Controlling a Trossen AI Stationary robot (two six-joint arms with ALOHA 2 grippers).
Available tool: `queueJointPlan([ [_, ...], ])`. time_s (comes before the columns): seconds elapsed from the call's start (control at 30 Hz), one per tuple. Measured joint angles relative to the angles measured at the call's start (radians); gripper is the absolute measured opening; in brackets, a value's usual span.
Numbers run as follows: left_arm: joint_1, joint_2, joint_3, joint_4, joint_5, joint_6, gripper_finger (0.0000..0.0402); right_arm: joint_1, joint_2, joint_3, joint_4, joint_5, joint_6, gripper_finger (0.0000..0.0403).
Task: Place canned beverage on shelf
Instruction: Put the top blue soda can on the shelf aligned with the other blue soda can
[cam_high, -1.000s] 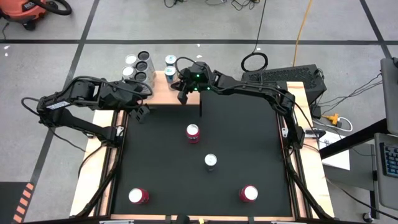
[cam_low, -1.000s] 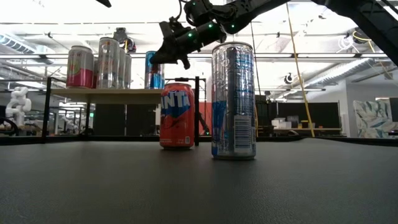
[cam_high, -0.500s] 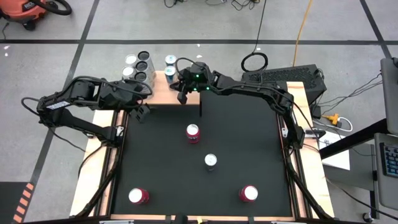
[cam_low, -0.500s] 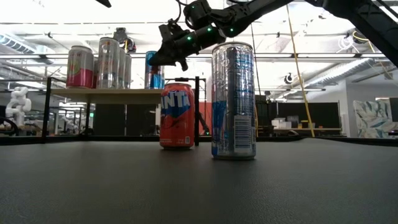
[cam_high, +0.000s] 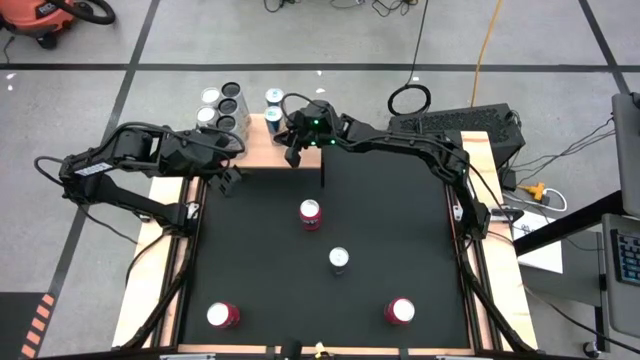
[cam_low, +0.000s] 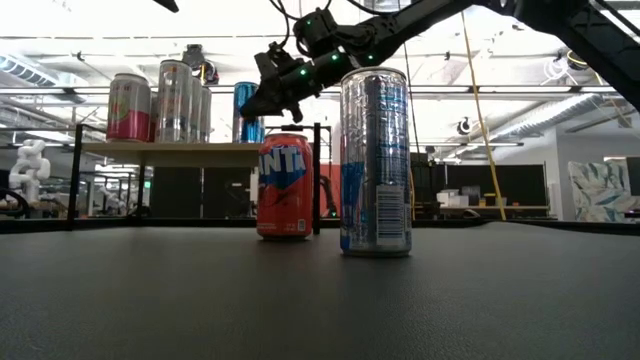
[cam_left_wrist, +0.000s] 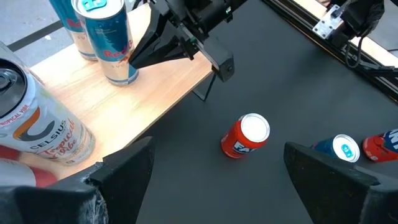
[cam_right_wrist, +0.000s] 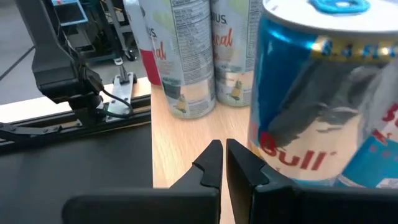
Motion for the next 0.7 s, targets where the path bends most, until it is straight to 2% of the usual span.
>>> queueJointPlan([
  [0.7,0.0,0.0,0.0,0.0,0.0,0.0,0.0361,-0.016,0.003,0.0,0.03,0.002,-0.015,0.0],
])
